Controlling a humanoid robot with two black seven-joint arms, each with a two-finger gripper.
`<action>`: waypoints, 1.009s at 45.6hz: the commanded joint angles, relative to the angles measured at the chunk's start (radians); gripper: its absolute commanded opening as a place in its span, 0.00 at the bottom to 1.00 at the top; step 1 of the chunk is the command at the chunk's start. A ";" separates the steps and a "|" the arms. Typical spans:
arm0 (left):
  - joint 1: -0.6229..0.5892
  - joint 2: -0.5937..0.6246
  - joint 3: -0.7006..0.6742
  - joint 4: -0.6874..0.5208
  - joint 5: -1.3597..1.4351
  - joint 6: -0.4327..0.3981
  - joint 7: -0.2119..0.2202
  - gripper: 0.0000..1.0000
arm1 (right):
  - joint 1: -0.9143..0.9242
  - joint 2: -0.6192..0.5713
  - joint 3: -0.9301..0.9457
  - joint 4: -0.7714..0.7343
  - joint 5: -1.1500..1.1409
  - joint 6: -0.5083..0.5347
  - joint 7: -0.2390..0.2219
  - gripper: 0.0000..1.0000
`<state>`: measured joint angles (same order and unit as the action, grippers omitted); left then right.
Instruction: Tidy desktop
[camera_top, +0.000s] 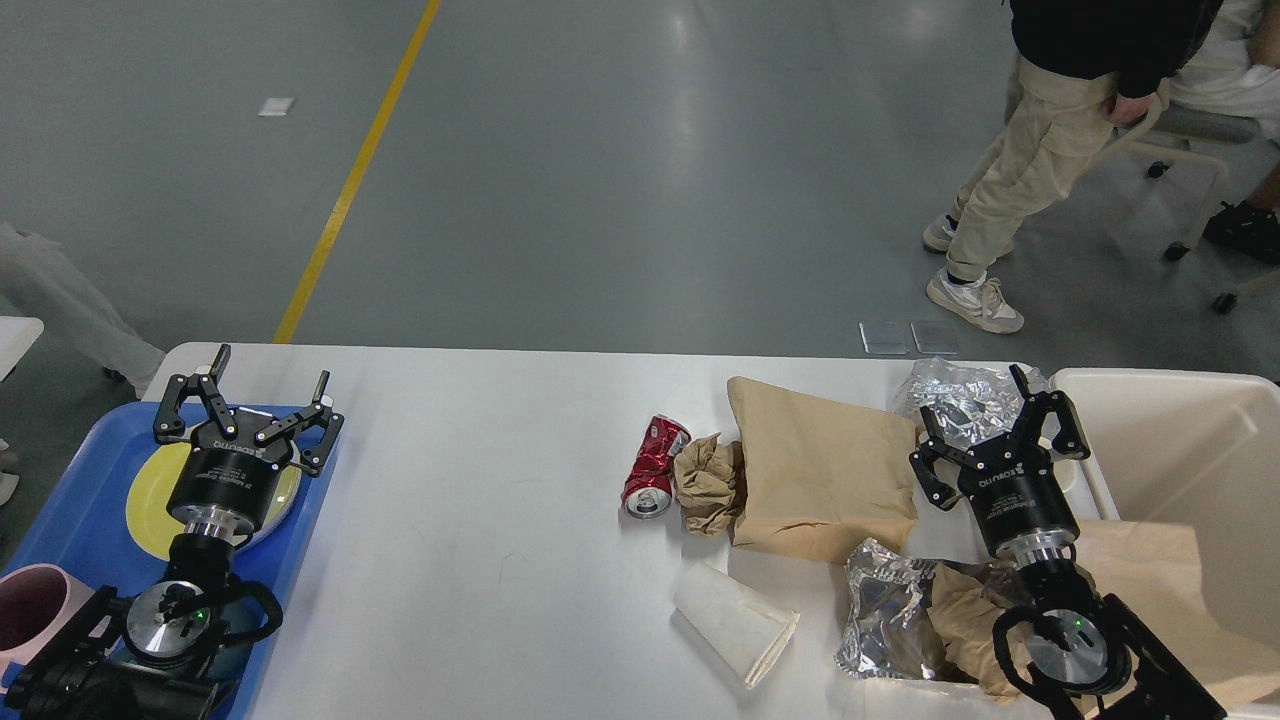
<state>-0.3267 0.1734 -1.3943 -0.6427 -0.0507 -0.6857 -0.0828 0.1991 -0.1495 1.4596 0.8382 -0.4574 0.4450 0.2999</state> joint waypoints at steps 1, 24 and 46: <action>0.000 0.000 0.000 0.000 0.000 0.000 0.000 0.97 | 0.049 -0.084 -0.001 0.004 0.083 0.004 -0.136 1.00; 0.000 0.000 0.000 0.000 0.000 -0.002 0.003 0.97 | 0.043 -0.150 -0.001 -0.018 0.117 0.007 -0.197 1.00; 0.000 0.000 0.000 0.000 0.000 -0.002 0.003 0.97 | 0.039 -0.157 -0.068 -0.008 0.117 0.009 -0.208 1.00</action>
<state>-0.3267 0.1733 -1.3944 -0.6427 -0.0507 -0.6874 -0.0797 0.2364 -0.3059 1.4093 0.8300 -0.3405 0.4582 0.0911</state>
